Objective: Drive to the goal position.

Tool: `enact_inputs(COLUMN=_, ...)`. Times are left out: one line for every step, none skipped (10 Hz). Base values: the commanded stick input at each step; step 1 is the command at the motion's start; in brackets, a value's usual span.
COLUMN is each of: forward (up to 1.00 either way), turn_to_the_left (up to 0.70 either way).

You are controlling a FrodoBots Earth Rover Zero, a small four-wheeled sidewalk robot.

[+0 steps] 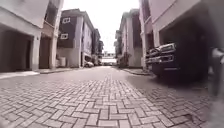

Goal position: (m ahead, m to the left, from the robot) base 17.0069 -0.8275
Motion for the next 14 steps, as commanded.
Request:
enact_inputs(forward=1.0, turn_to_the_left=0.0)
enact_inputs(forward=1.0, turn_to_the_left=0.0)
enact_inputs(forward=1.0, turn_to_the_left=0.0)
enact_inputs(forward=1.0, turn_to_the_left=0.0)
enact_inputs(forward=1.0, turn_to_the_left=0.0)
enact_inputs(forward=1.0, turn_to_the_left=0.0)
enact_inputs(forward=1.0, turn_to_the_left=-0.03)
enact_inputs(forward=1.0, turn_to_the_left=-0.04)
enact_inputs(forward=1.0, turn_to_the_left=-0.01)
enact_inputs(forward=1.0, turn_to_the_left=0.0)
enact_inputs(forward=1.0, turn_to_the_left=0.0)
enact_inputs(forward=1.0, turn_to_the_left=0.0)
enact_inputs(forward=1.0, turn_to_the_left=0.0)
enact_inputs(forward=1.0, turn_to_the_left=0.0)
